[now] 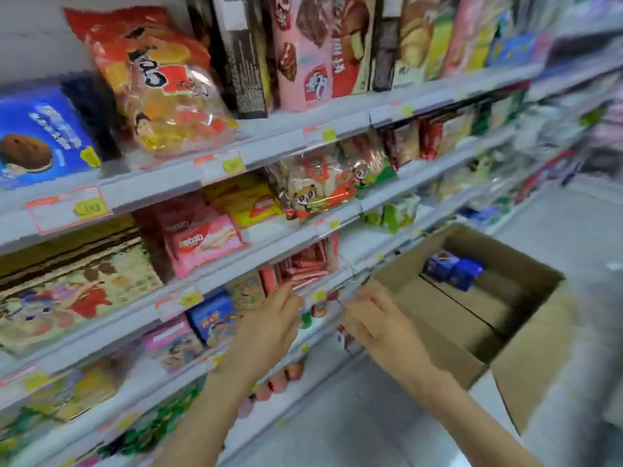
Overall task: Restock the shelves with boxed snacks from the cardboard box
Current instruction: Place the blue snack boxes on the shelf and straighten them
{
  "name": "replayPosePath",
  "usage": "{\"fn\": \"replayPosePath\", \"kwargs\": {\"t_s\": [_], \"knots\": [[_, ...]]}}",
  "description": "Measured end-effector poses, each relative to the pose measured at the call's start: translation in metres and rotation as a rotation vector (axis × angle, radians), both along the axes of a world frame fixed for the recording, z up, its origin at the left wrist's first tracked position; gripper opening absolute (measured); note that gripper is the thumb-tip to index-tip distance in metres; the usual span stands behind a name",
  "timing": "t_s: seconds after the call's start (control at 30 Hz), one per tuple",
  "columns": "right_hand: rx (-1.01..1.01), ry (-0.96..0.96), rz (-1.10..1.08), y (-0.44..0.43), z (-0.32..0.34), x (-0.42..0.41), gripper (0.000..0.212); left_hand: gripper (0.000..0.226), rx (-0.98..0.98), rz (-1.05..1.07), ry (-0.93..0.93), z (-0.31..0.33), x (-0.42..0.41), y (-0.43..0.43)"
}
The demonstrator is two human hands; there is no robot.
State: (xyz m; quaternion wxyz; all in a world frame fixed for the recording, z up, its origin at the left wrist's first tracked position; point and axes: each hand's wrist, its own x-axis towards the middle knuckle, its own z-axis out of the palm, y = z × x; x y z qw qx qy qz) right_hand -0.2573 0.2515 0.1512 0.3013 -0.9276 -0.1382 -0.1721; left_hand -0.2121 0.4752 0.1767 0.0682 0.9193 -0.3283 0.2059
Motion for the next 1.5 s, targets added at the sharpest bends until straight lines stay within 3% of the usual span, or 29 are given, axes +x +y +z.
{"fn": "replayPosePath", "kwargs": {"t_s": [0.17,0.27,0.33,0.43,0.6,0.9,1.27,1.4,1.5], "knots": [[-0.008,0.061,-0.308,-0.080,-0.015,-0.051,0.028,0.032,0.000,-0.219,0.187,-0.032,0.002,-0.095],[0.022,0.114,-0.430,-0.126,-0.025,-0.080,0.027,0.017,-0.001,-0.371,0.179,-0.029,-0.007,-0.155],[0.040,0.122,-0.499,-0.154,-0.029,-0.097,0.027,0.031,0.003,-0.426,0.156,-0.025,-0.014,-0.193],[0.066,0.155,-0.603,-0.197,-0.034,-0.119,0.029,0.033,-0.074,-0.529,0.212,-0.037,-0.017,-0.245],[0.106,0.215,-0.708,-0.271,-0.053,-0.150,0.031,0.032,-0.125,-0.541,0.357,-0.059,-0.026,-0.322],[0.095,0.330,-0.624,-0.379,-0.074,-0.128,0.027,0.025,-0.114,-0.398,0.414,-0.079,-0.023,-0.400],[-0.022,0.439,-0.386,-0.471,-0.104,0.037,0.025,0.033,-0.142,-0.254,0.429,-0.129,0.078,-0.474],[-0.041,0.469,-0.322,-0.503,-0.116,0.083,0.026,0.034,-0.038,-0.227,0.427,-0.146,0.119,-0.521],[-0.028,0.523,-0.312,-0.530,-0.130,0.100,0.025,0.029,0.036,-0.238,0.542,-0.156,0.152,-0.556]]}}
